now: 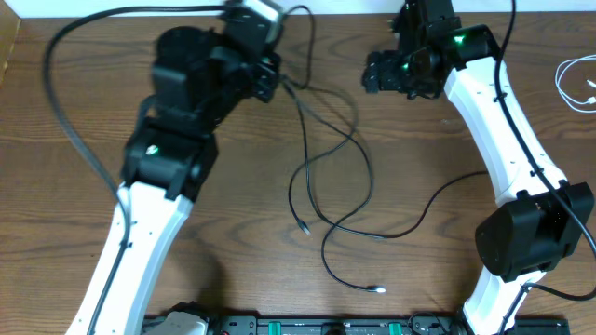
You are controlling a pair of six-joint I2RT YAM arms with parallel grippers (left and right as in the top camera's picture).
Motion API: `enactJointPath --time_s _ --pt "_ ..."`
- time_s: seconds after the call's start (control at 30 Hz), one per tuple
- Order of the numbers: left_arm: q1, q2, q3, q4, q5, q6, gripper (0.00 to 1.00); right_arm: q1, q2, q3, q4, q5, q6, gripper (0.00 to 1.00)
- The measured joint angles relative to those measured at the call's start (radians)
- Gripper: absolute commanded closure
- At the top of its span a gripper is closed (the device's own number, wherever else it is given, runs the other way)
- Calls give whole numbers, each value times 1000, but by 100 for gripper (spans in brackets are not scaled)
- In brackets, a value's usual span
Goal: Untangle cables
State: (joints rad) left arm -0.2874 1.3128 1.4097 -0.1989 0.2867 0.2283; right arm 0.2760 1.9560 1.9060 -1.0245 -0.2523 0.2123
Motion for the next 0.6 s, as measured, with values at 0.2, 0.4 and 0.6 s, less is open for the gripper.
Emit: enactJointPath --time_s 0.2,0.4,0.6 --pt "45 -13 0 -11 0 -50 93 45 0 -2 13 -280 -262 15" --pt "50 -10 0 -11 0 -74 93 113 4 -25 48 -359 -398 17" --pt "50 -10 0 -12 0 -83 93 151 86 -30 92 -361 -440 27"
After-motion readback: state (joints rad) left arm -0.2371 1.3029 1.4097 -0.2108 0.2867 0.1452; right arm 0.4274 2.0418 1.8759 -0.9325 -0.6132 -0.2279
